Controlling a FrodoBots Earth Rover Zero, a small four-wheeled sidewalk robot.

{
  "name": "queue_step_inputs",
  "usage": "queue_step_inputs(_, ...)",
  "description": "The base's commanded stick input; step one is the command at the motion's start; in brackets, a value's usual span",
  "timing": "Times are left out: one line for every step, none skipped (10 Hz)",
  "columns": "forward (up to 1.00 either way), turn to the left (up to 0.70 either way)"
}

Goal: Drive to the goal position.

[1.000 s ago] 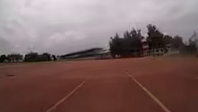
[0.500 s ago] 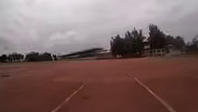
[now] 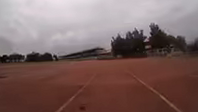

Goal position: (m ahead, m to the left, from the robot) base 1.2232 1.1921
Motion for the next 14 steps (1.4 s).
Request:
queue_step_inputs(0.70,0.00)
queue_step_inputs(0.70,0.00)
queue_step_inputs(0.70,0.00)
queue_step_inputs(0.70,0.00)
queue_step_inputs(0.70,0.00)
queue_step_inputs(0.70,0.00)
queue_step_inputs(0.70,0.00)
queue_step_inputs(0.70,0.00)
queue_step_inputs(0.70,0.00)
queue_step_inputs(0.70,0.00)
queue_step_inputs(0.70,0.00)
queue_step_inputs(0.70,0.00)
queue_step_inputs(0.70,0.00)
queue_step_inputs(0.70,0.00)
